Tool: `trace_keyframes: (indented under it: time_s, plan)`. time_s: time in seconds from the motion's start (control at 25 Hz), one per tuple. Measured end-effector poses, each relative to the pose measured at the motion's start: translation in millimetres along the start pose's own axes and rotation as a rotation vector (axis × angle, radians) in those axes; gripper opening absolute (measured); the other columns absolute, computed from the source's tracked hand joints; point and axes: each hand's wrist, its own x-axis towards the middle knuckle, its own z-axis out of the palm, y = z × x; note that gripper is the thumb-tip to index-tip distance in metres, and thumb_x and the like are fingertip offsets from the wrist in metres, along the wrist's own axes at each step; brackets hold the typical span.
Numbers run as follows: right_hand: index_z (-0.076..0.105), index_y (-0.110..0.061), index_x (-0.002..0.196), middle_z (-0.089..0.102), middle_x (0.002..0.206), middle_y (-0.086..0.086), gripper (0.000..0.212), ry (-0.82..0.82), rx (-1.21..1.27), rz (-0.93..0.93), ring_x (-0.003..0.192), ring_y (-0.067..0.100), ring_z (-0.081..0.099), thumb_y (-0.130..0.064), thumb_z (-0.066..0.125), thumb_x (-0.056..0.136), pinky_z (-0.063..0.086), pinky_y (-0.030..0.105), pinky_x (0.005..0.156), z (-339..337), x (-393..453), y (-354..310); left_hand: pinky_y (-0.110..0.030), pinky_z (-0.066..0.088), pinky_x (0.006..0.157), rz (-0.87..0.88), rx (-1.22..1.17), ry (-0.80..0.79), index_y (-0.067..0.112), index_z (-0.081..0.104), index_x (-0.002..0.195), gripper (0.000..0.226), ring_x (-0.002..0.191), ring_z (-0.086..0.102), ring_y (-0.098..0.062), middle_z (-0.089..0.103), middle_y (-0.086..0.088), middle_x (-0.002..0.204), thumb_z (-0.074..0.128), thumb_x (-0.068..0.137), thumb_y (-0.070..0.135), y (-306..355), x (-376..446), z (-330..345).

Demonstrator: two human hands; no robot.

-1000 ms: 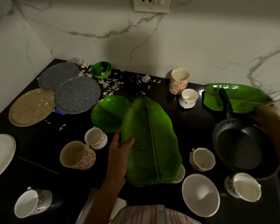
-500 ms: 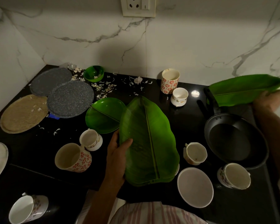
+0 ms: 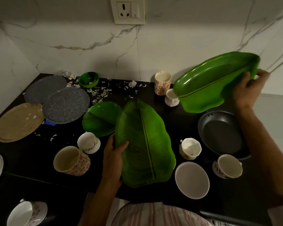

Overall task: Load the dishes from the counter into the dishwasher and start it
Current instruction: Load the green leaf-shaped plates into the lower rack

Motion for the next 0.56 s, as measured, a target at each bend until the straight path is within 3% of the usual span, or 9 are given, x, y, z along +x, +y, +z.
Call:
trace_keyframes:
  time_s: [0.12,0.24,0.4,0.56]
  plan:
    - [0.042,-0.028,0.098,0.053,0.075,0.003,0.005,-0.258,0.120,0.117,0.058,0.009,0.049,-0.026,0.044,0.095,0.042,0.030,0.058,13.6,-23.7,-23.2,-0.041,0.056,0.081,0.006,-0.003,0.011,0.022,0.058,0.129,0.043,0.100,0.069,-0.025,0.069,-0.004,0.116,0.059,0.090,0.006,-2.1,-2.3,-6.8]
    - [0.046,-0.022,0.098,0.055,0.062,-0.002,0.007,-0.524,0.227,0.178,0.045,0.005,0.047,-0.016,0.049,0.101,0.038,0.021,0.044,29.2,-54.6,-47.4,-0.036,0.056,0.075,0.020,-0.026,0.016,0.019,0.059,0.129,0.041,0.097,0.070,-0.023,0.071,-0.004,0.113,0.058,0.090,0.005,-2.3,-8.4,-10.9]
    - [0.051,-0.021,0.098,0.064,0.072,0.004,0.007,-0.745,0.238,0.170,0.056,0.016,0.055,-0.016,0.054,0.100,0.042,0.024,0.051,40.4,-85.8,-67.8,-0.036,0.054,0.078,0.037,-0.027,0.026,0.020,0.059,0.128,0.040,0.099,0.070,-0.022,0.071,-0.001,0.112,0.058,0.091,0.005,-1.2,-15.5,-13.5]
    - [0.054,-0.021,0.097,0.069,0.081,0.009,0.007,-0.854,0.234,0.094,0.061,0.011,0.061,-0.015,0.054,0.100,0.048,0.024,0.055,44.6,-100.7,-79.8,-0.035,0.053,0.080,0.059,-0.014,0.030,0.026,0.061,0.126,0.039,0.100,0.068,-0.016,0.071,0.004,0.113,0.058,0.090,0.009,0.2,-21.4,-12.0]
